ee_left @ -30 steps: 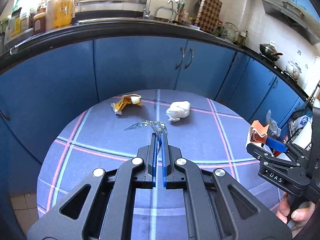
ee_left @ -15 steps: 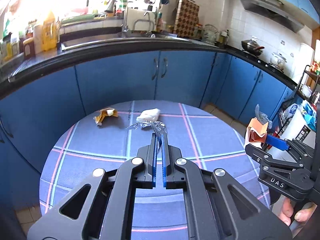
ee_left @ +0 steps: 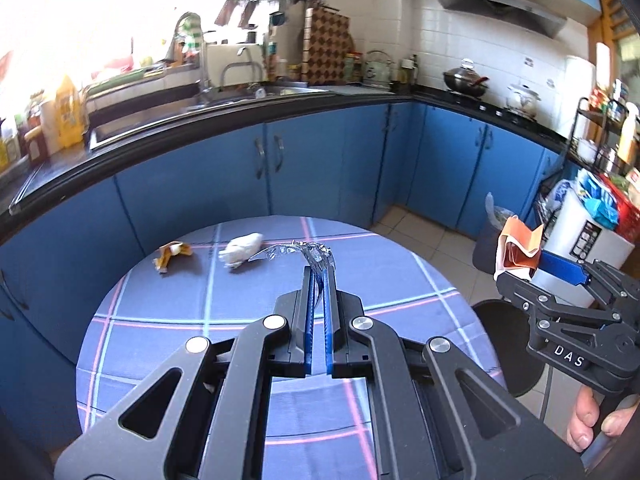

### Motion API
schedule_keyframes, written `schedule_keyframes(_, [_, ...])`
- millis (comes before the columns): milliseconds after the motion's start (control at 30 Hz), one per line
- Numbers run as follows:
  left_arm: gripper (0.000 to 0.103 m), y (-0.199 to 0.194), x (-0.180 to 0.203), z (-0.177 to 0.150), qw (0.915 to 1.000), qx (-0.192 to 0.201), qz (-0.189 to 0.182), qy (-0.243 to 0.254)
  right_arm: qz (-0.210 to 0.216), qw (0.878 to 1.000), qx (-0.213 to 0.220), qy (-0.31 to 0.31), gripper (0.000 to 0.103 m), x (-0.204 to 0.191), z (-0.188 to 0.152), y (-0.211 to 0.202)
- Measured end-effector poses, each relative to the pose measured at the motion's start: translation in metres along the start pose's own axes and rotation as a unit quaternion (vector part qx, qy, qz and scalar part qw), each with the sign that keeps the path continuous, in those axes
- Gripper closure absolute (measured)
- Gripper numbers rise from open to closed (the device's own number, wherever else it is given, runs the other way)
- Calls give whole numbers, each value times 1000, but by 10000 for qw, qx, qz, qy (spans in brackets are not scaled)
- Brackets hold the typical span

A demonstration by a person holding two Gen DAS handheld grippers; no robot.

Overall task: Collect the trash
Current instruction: 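Lift the blister pack with the left gripper while the right gripper lifts the orange-white box, then carry the blister pack and orange-white box over the black bin with both grippers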

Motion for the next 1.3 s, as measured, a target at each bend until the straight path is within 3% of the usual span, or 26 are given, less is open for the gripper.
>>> schedule_keyframes(567, [99,-24,92,7,9970,227,-366,646,-368,9977,307,469,41,75,-22,-58])
schedule_keyframes(1300, [99,-13,197,10,9884,221,-683,1340,-611,9903,371,1192,41,167,-48,-69])
Point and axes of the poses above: each gripper's, at about its wrist camera, not at the fingertips, and y roughly the way its jaws point, x to its right, z to its top, the point moved 4 cm from there along y, roughly the way its jaws point, and after that the axes turned 10 degrees about z, right-handed, at the moved point
